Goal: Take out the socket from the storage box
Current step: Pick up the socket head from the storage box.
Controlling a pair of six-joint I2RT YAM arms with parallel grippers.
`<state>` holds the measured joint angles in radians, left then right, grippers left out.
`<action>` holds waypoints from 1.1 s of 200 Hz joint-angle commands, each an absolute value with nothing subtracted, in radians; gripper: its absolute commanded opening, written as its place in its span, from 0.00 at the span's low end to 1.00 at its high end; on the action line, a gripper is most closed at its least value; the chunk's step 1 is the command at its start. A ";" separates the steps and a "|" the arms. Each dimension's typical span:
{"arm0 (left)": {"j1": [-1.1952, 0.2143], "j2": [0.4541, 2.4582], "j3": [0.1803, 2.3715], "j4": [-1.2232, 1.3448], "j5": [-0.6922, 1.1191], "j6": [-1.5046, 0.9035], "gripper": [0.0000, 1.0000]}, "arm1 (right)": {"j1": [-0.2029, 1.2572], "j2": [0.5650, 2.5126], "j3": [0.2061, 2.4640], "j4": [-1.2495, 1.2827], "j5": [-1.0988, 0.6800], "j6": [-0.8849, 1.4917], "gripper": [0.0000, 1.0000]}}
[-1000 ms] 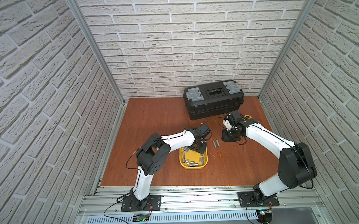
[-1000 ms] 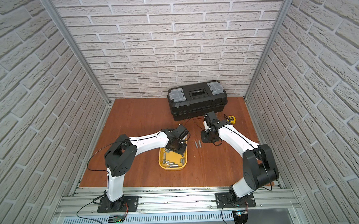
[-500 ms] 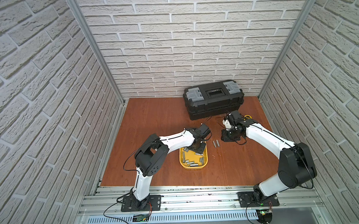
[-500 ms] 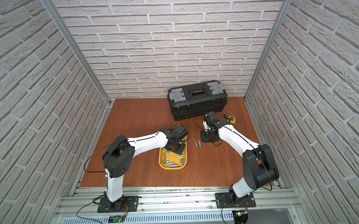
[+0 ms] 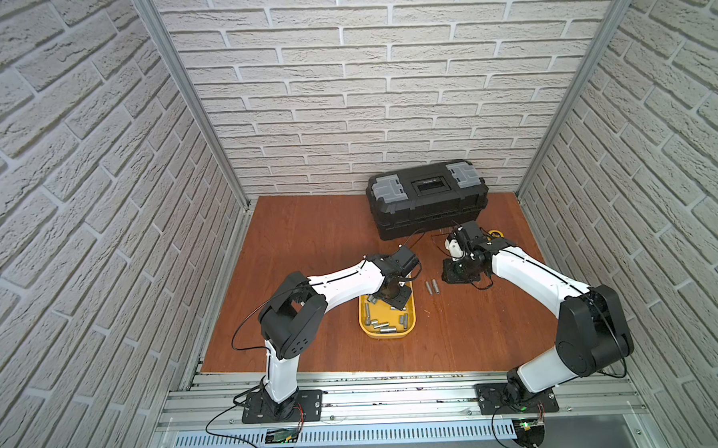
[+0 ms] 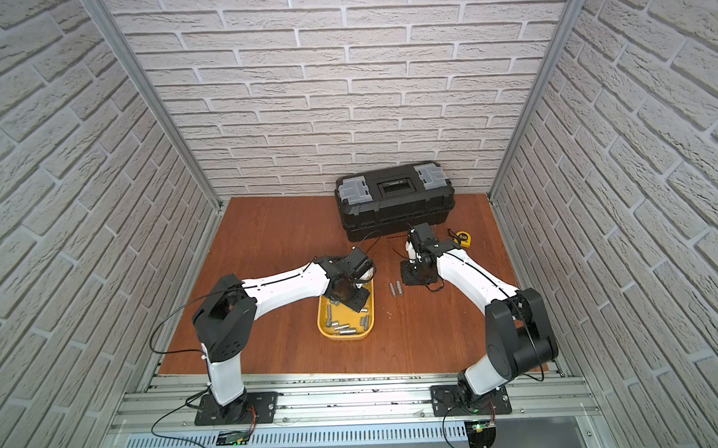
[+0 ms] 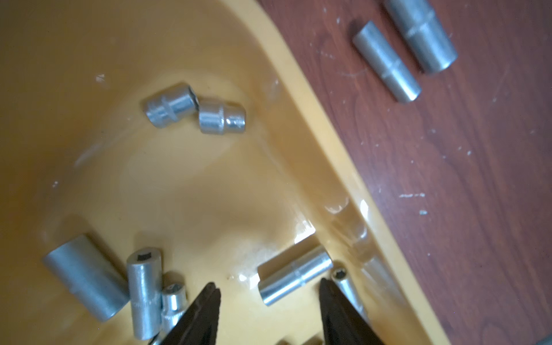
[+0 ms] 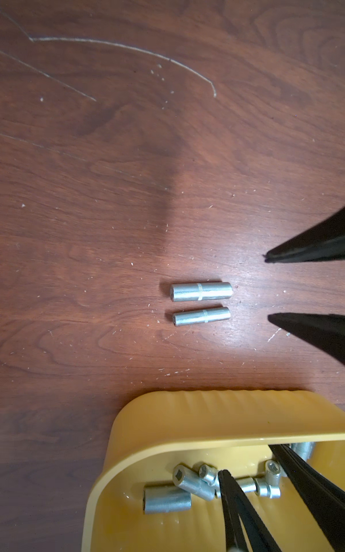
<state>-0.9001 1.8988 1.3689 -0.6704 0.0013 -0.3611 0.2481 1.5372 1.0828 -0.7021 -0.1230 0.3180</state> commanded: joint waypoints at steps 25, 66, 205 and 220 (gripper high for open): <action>-0.908 1.897 1.378 -0.741 0.040 -0.098 0.59 | 0.242 1.523 1.069 -0.683 -0.135 0.322 0.31; -0.908 1.933 1.399 -0.728 0.036 0.078 0.63 | 0.243 1.517 1.057 -0.676 -0.139 0.329 0.31; -0.845 2.026 1.436 -0.723 0.196 0.247 0.41 | 0.243 1.482 1.022 -0.673 -0.136 0.341 0.31; -0.846 2.026 1.432 -0.726 0.216 0.244 0.34 | 0.242 1.484 1.022 -0.672 -0.138 0.341 0.31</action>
<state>-0.8490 2.0228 1.4406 -0.7052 0.1608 0.2268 0.2478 1.5089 1.0359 -0.6907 -0.1349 0.3302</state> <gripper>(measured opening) 0.376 0.307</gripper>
